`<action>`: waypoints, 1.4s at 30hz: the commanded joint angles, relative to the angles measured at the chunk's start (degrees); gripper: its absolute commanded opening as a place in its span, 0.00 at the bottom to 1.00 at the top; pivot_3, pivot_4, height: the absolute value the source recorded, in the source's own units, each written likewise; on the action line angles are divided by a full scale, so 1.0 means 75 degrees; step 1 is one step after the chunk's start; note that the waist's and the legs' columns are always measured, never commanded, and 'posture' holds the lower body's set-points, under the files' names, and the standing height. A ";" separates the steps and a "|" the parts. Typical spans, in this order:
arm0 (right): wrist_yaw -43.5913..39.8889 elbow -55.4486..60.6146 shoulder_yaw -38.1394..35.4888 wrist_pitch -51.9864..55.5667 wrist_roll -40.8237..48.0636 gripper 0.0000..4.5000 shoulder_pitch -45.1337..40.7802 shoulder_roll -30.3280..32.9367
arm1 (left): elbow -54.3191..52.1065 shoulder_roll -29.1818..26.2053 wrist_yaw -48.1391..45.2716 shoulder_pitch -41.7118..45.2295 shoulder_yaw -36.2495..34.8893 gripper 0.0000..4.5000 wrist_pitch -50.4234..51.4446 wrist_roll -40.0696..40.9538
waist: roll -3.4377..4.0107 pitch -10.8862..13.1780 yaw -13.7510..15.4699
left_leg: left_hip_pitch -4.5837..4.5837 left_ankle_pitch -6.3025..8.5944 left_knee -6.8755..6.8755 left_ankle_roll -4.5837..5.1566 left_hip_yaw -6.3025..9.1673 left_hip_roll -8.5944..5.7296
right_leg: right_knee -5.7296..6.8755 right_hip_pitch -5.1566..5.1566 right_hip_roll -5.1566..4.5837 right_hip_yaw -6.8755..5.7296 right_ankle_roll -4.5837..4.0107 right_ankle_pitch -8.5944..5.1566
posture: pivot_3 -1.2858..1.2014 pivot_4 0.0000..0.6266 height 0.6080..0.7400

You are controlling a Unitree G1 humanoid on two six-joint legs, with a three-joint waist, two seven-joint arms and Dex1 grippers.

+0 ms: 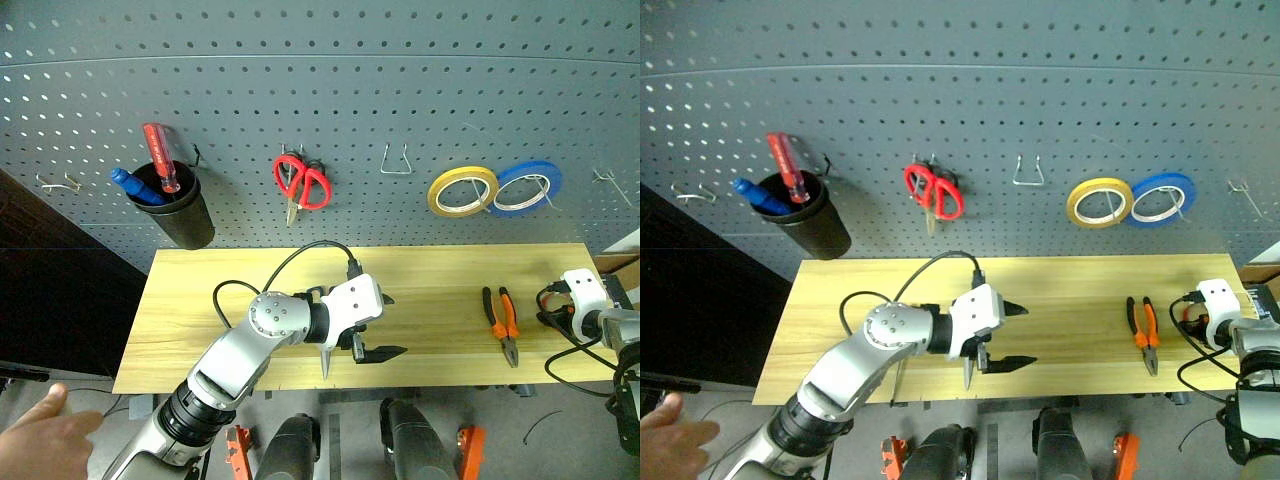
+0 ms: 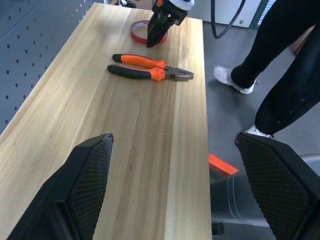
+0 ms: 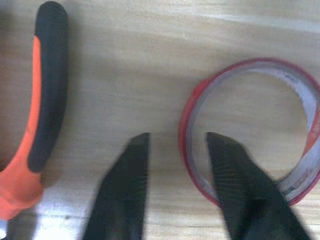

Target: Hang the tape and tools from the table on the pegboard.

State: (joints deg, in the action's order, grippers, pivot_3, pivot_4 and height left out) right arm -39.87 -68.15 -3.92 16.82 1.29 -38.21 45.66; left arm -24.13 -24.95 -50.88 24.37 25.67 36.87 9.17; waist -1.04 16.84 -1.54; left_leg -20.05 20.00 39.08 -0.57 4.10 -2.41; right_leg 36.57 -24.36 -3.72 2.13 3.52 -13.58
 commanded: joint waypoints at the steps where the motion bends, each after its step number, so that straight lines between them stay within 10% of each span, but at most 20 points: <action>1: -0.0067 0.0205 -0.0145 -0.0012 0.0077 0.12 0.0215 -0.0035 | -0.0093 0.0127 -0.0047 0.0139 -0.0002 0.94 -0.0223 0.0180 | 0.0000 0.0000 -0.0001 | 0.0000 0.0000 0.0000 -0.0001 0.0001 0.0001 | 0.0001 0.0000 0.0000 -0.0001 0.0000 0.0000 | 0.53 0.51 1.00; 8: 0.0199 0.2420 -0.0355 0.0099 0.0256 0.00 0.1429 -0.0229 | 0.0026 0.0306 -0.0020 0.0242 0.0005 0.94 -0.0262 0.0209 | -0.0004 0.0001 -0.0008 | 0.0001 -0.0002 0.0008 -0.0004 0.0002 0.0001 | 0.0010 0.0000 0.0000 -0.0004 0.0001 0.0000 | 0.52 0.49 1.00; 17: 0.1715 0.9114 -0.1889 0.1788 0.0707 0.00 0.4790 -0.0682 | 0.0106 0.0475 0.0069 0.0336 -0.0167 0.94 -0.0257 0.0439 | 0.0010 -0.0002 -0.0009 | -0.0043 -0.0008 0.0040 -0.0020 0.0028 -0.0005 | 0.0033 -0.0030 -0.0011 -0.0012 0.0006 -0.0002 | 0.51 0.48 1.00; 26: 0.4310 1.4199 -0.2152 0.2112 -0.0293 0.00 0.5840 -0.2938 | 0.0445 0.1357 0.0633 0.0588 -0.0608 0.94 -0.0460 0.0712 | 0.0014 -0.0004 -0.0041 | -0.0114 -0.0013 0.0105 -0.0036 0.0049 -0.0010 | 0.0069 -0.0093 -0.0003 -0.0018 0.0011 0.0004 | 0.50 0.50 1.00; 42: 0.3637 1.0999 -0.4055 0.1617 0.1185 0.00 0.2912 -0.1911 | 0.0226 0.1714 0.0176 0.1005 -0.0361 0.94 -0.1126 0.1234 | 0.0012 -0.0003 -0.0047 | -0.0121 -0.0007 0.0106 -0.0014 0.0021 -0.0016 | 0.0070 -0.0104 0.0018 -0.0008 0.0010 0.0006 | 0.50 0.49 1.00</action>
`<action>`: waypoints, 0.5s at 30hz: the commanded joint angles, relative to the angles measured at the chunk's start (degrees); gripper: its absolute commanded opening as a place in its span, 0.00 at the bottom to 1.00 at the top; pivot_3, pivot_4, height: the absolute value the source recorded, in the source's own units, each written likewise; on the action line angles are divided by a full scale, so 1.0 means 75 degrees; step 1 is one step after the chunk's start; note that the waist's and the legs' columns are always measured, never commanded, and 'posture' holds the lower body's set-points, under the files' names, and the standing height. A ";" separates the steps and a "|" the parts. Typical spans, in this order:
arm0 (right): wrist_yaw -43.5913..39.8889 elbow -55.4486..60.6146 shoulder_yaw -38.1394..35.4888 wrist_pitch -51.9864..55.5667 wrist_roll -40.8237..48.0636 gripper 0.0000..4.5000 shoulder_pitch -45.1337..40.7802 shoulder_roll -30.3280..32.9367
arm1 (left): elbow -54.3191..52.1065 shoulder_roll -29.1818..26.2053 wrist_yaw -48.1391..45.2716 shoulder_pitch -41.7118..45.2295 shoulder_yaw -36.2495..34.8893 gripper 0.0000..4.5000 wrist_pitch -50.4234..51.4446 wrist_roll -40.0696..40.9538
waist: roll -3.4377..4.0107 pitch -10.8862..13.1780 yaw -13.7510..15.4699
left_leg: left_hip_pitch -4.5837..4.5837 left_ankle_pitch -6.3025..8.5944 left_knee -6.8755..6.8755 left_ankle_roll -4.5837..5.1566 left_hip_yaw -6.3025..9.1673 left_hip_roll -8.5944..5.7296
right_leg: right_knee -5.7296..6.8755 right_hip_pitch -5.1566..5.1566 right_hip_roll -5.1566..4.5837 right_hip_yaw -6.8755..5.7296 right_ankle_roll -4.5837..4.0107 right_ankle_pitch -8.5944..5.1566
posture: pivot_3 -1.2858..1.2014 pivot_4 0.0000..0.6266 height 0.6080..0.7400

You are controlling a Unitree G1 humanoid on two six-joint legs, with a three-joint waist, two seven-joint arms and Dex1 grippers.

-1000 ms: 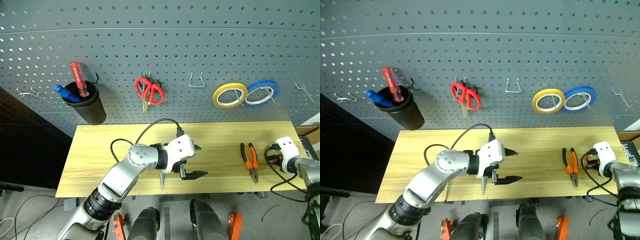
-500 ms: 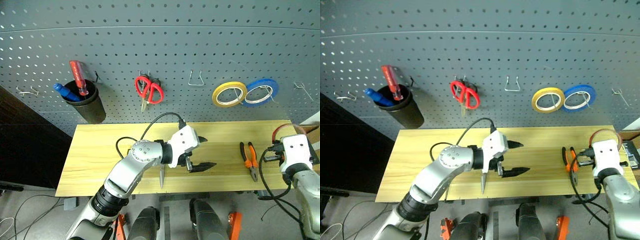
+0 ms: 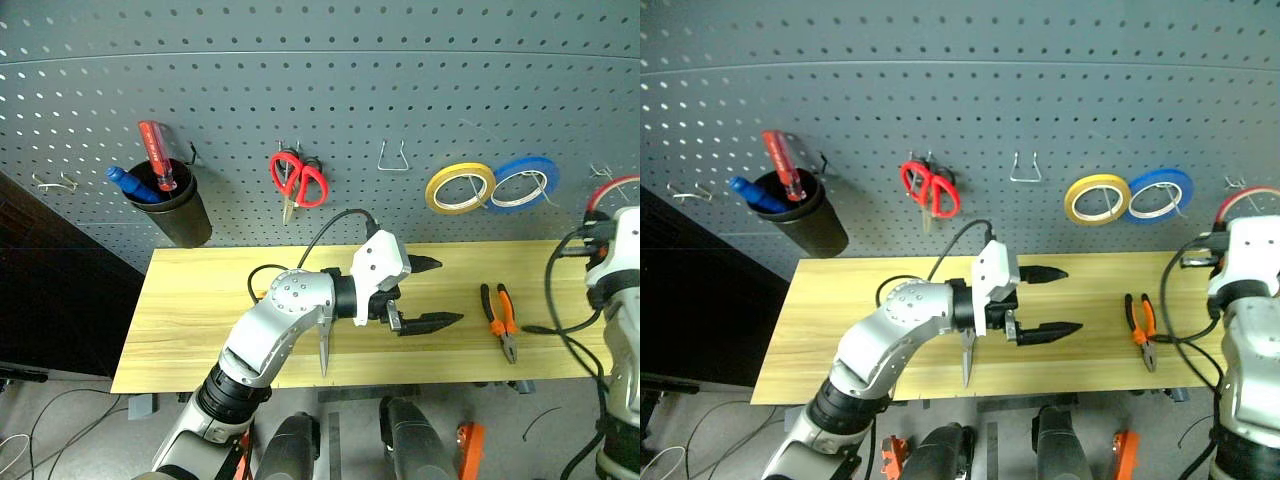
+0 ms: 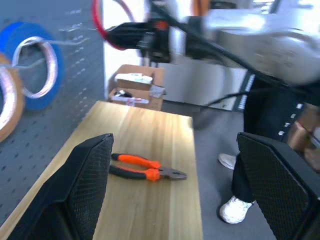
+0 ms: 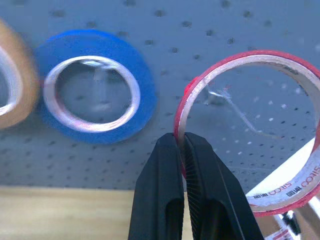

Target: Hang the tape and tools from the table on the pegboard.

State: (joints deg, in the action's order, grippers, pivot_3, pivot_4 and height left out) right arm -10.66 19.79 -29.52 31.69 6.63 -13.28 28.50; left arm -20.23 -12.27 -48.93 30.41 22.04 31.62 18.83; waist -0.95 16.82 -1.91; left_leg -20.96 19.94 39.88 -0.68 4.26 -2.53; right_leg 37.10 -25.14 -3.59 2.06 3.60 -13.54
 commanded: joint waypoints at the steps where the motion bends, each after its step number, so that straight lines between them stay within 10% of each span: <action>1: -0.0381 -0.1077 -0.0712 -0.0426 0.0623 0.00 -0.0569 0.0484 | -0.0246 0.0025 -0.0073 0.0223 0.0126 0.94 -0.0474 -0.0069 | 0.0000 0.0000 0.0003 | 0.0000 0.0001 0.0001 0.0003 -0.0001 0.0000 | -0.0001 0.0000 0.0003 0.0001 0.0000 0.0000 | 0.50 0.49 1.00; 13: -0.1443 -0.4114 -0.0543 -0.0752 0.1867 0.00 -0.2030 0.0854 | 0.0233 0.0024 0.0061 0.0247 -0.0009 0.94 -0.0741 -0.0166 | -0.0001 0.0000 -0.0040 | 0.0002 0.0006 0.0006 0.0012 -0.0023 0.0013 | 0.0003 -0.0004 0.0014 0.0021 0.0001 0.0003 | 0.50 0.49 1.00; 15: -0.1314 -0.4010 -0.0456 -0.0941 0.1727 0.14 -0.1909 0.0816 | 0.0260 -0.0011 0.0123 0.0202 -0.0044 0.94 -0.0745 -0.0191 | -0.0001 0.0000 -0.0023 | 0.0001 0.0006 0.0004 0.0012 -0.0019 0.0015 | 0.0004 -0.0005 0.0013 0.0018 0.0001 0.0003 | 0.50 0.49 1.00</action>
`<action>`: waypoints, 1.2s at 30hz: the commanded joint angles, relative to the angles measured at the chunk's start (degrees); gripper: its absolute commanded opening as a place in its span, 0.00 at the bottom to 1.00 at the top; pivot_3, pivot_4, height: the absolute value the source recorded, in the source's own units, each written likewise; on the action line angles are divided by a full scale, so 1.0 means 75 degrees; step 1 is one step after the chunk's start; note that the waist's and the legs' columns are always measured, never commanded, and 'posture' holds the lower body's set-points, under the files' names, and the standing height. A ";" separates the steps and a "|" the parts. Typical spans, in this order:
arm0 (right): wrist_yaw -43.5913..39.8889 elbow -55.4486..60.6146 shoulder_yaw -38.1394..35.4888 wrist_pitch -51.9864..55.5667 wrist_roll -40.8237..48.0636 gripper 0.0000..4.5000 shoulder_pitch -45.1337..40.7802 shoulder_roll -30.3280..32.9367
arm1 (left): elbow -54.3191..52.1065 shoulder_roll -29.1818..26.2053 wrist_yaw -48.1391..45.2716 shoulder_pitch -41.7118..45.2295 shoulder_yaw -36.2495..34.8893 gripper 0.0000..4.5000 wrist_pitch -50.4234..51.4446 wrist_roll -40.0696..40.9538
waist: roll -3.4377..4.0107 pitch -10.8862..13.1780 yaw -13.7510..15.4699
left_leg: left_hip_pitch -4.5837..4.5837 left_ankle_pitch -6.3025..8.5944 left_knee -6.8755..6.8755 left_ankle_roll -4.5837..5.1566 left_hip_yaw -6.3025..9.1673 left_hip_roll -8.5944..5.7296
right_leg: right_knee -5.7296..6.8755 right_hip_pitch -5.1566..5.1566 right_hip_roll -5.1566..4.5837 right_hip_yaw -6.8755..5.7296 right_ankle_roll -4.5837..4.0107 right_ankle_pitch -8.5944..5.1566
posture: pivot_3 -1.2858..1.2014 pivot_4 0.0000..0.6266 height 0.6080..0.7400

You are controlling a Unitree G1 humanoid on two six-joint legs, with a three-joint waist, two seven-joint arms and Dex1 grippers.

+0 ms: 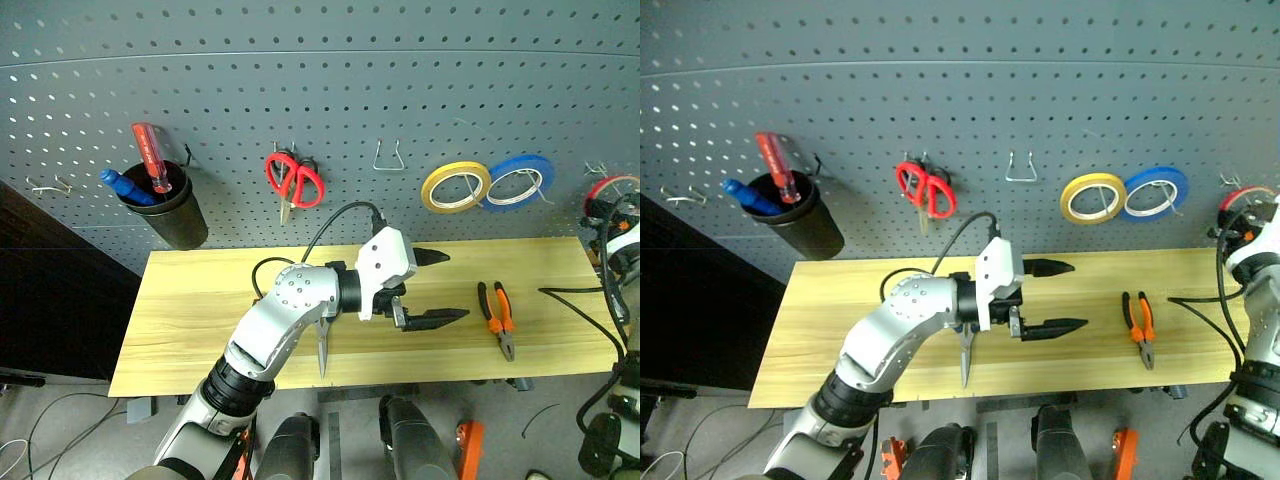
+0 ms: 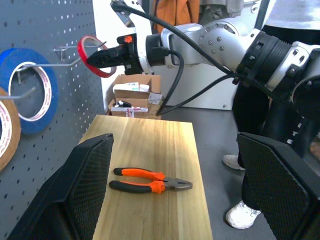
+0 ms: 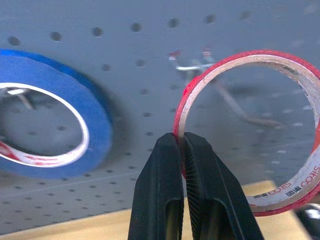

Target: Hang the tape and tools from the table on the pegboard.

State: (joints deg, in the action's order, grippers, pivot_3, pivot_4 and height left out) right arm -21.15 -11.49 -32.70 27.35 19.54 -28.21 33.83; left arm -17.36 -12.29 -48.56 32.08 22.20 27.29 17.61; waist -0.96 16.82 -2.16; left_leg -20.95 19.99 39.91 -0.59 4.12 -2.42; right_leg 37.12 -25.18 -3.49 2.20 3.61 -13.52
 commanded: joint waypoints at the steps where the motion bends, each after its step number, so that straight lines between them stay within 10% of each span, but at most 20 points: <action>1: 0.0107 0.0268 -0.0004 -0.0392 0.0006 0.20 0.0168 0.0075 | -0.0116 -0.0015 0.0119 -0.0041 -0.0088 0.94 -0.0144 -0.0018 | 0.0000 0.0000 0.0023 | -0.0001 0.0000 -0.0002 0.0000 0.0001 0.0001 | -0.0001 -0.0001 -0.0001 -0.0001 0.0000 0.0000 | 0.51 0.49 1.00; 12: 0.1376 0.4772 0.0501 0.1655 -0.0238 0.99 0.2884 -0.0566 | -0.0081 -0.1188 -0.0173 -0.0651 -0.0297 0.94 -0.0593 -0.0290 | 0.0007 -0.0002 0.0014 | -0.0015 -0.0001 -0.0002 -0.0004 0.0012 0.0008 | -0.0001 -0.0019 -0.0024 -0.0005 -0.0001 0.0000 | 0.50 0.49 1.00; 20: 0.2478 0.7172 0.2027 0.5076 0.0038 0.99 0.4461 -0.2003 | 0.0714 -0.2814 -0.1697 -0.1193 0.0074 0.94 -0.2542 -0.1120 | 0.0026 0.0003 0.0019 | -0.0013 0.0000 -0.0003 -0.0005 0.0015 -0.0011 | -0.0008 -0.0017 -0.0043 -0.0003 0.0002 0.0002 | 0.49 0.50 1.00; 36: 0.1113 0.1755 0.2973 0.3463 -0.0967 0.99 0.2387 -0.0161 | 0.0387 -0.2310 -0.1571 -0.1369 0.0211 0.94 -0.2341 -0.1237 | 0.0020 0.0002 0.0013 | -0.0016 0.0000 0.0004 0.0006 0.0009 -0.0023 | -0.0013 -0.0014 -0.0057 -0.0024 0.0016 0.0010 | 0.51 0.48 1.00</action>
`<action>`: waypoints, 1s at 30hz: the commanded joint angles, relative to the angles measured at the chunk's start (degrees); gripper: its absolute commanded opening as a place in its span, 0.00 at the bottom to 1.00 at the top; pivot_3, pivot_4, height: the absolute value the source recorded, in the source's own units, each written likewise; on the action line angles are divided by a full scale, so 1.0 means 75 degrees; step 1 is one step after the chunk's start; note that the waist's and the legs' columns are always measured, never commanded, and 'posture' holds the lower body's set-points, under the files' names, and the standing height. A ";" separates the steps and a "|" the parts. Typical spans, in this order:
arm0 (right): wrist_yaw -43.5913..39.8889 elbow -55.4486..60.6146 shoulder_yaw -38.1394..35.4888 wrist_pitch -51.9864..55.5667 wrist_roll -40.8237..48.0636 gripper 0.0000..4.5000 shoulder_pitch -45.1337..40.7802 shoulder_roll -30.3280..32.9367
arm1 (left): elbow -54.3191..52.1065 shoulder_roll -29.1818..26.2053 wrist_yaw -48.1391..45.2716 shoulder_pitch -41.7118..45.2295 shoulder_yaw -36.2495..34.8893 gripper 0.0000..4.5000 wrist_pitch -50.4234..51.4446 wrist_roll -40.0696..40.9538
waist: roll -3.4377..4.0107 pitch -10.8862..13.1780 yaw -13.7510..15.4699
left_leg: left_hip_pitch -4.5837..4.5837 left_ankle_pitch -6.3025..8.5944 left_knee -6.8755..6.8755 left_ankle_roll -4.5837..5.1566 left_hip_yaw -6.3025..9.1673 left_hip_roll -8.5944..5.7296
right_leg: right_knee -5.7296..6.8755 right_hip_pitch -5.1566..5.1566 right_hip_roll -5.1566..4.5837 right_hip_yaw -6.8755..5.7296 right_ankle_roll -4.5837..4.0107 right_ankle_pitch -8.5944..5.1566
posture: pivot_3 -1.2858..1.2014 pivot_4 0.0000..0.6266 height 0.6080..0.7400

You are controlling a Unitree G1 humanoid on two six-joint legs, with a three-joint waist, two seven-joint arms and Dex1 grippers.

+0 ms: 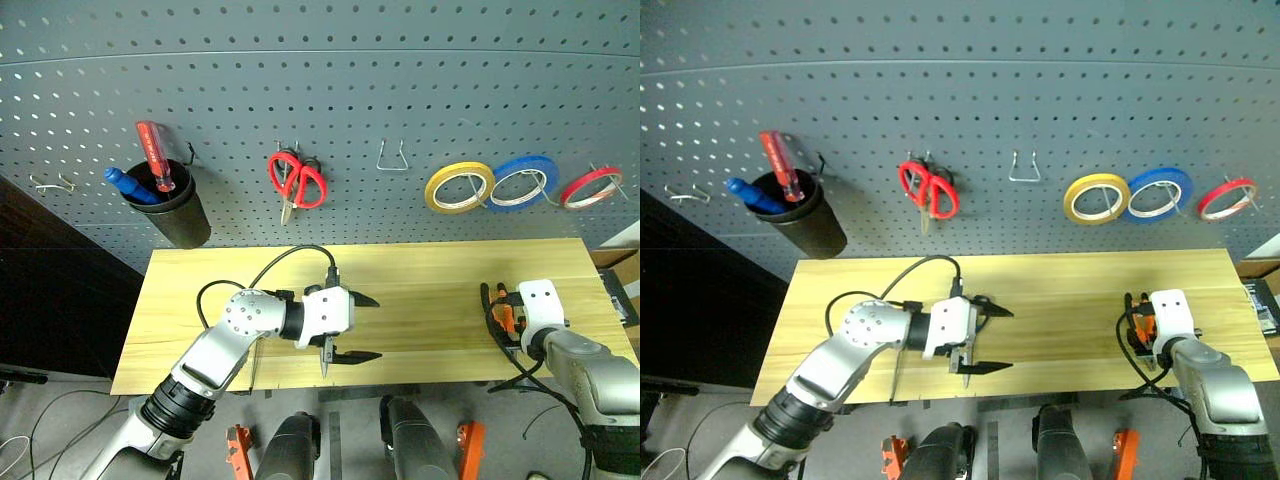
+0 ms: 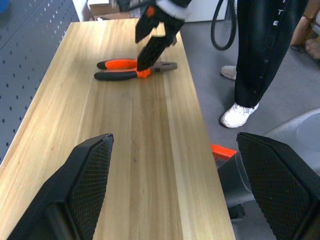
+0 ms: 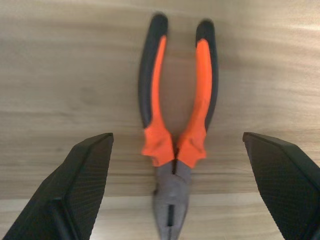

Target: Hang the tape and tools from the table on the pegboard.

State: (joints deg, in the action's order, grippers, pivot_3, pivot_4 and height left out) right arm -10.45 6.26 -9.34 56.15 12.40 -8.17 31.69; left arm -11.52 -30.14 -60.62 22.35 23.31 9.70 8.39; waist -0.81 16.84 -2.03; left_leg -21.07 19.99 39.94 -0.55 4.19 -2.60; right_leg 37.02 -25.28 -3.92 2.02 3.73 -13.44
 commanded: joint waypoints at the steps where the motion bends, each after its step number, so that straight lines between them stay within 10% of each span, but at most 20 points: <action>1: -0.0460 -0.0907 -0.0229 -0.0470 0.0087 0.99 -0.0484 0.0080 | -0.0403 0.0094 0.0056 -0.0080 0.0057 0.94 0.0026 -0.0009 | 0.0000 0.0000 -0.0010 | 0.0001 0.0000 0.0000 0.0001 -0.0006 -0.0001 | 0.0002 0.0000 0.0000 0.0006 0.0000 0.0000 | 0.51 0.48 1.00; 21: -0.1282 -0.3435 0.0051 -0.0687 -0.0137 0.99 -0.1489 0.0126 | -0.0525 -0.0263 -0.0252 -0.0461 -0.0353 0.94 0.0234 0.0442 | -0.0011 -0.0008 0.0015 | 0.0003 0.0000 0.0002 0.0000 -0.0004 0.0004 | 0.0005 0.0001 -0.0002 0.0001 -0.0001 0.0001 | 0.51 0.48 1.00; 30: -0.1308 -0.3491 0.0284 -0.0828 -0.0290 0.61 -0.1523 -0.0141 | -0.0579 -0.0348 -0.0779 -0.0651 -0.0510 0.94 -0.0029 0.0976 | -0.0048 -0.0031 0.0011 | 0.0006 0.0000 0.0005 0.0000 0.0000 0.0006 | 0.0004 0.0006 -0.0002 -0.0003 -0.0002 0.0002 | 0.51 0.46 1.00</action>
State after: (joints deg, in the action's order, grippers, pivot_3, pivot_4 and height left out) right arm -20.32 -18.61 -8.64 49.61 10.77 -20.88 31.45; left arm -13.72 -32.93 -65.83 18.10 20.33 11.44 14.48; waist -1.17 16.61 -1.95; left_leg -21.02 19.99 39.98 -0.55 4.19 -2.55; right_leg 37.05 -25.23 -3.93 2.00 3.71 -13.43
